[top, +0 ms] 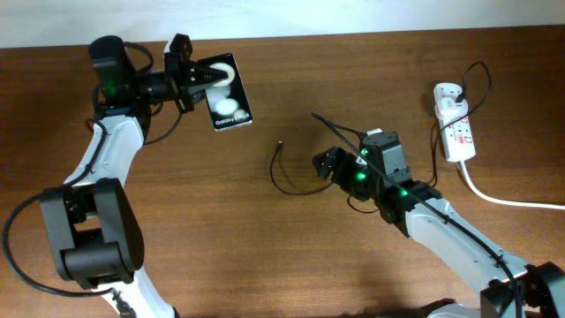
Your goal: Plug charger to phone and switch on socket
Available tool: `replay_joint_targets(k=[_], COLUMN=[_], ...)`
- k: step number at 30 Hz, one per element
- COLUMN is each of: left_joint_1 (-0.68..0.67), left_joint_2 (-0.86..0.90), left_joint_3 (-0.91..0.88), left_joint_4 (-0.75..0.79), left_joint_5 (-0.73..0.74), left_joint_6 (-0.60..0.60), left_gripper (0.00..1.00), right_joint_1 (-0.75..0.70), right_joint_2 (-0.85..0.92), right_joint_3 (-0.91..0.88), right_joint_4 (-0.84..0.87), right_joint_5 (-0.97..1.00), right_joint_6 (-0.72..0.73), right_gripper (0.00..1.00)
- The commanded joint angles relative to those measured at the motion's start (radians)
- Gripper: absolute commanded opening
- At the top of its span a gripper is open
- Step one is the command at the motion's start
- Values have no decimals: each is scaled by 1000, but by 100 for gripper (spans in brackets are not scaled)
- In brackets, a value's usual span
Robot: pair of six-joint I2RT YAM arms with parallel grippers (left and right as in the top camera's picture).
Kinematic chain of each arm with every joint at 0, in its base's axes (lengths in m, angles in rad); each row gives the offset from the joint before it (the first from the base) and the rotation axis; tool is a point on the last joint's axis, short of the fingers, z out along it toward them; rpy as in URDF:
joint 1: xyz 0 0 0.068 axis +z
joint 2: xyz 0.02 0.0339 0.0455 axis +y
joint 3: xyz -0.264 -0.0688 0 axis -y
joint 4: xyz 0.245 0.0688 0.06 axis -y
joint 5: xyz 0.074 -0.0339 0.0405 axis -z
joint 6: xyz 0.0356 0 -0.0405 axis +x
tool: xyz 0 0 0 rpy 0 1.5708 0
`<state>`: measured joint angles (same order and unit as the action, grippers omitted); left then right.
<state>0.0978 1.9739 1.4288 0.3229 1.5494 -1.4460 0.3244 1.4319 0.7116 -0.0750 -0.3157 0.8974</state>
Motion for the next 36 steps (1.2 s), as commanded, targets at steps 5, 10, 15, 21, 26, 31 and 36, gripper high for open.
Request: replay_joint_targets(k=[5,10,15,21,26,31,36], left_joint_1=[3,3,3,3,3,3,3], left_joint_2=[-3,-3,-3,-3,-3,-3,-3], left_joint_3=[8,8,8,8,8,8,8], left_joint_4=[5,5,5,-22,-110,-145,-145], left_joint_5=[21,14,-3,-4,-4,-12,-30], left_joint_6=[-249,-354,-435,-544,-545,-544,-544], left_gripper=[0,0,0,0,0,0,0], right_joint_1=[9,9,9,9,9,9,9], right_joint_2=[-3,-3,-3,-3,-3,-3,-3], right_joint_3=[1,1,1,1,1,1,1], right_joint_4=[2,1,0,0,0,-1,0], right_joint_5=[13,13,14,21,24,39,65], right_joint_6=[-11,-11,-11,-11,-11,-11,-11], right_gripper=[88,88,88,88,88,88,88])
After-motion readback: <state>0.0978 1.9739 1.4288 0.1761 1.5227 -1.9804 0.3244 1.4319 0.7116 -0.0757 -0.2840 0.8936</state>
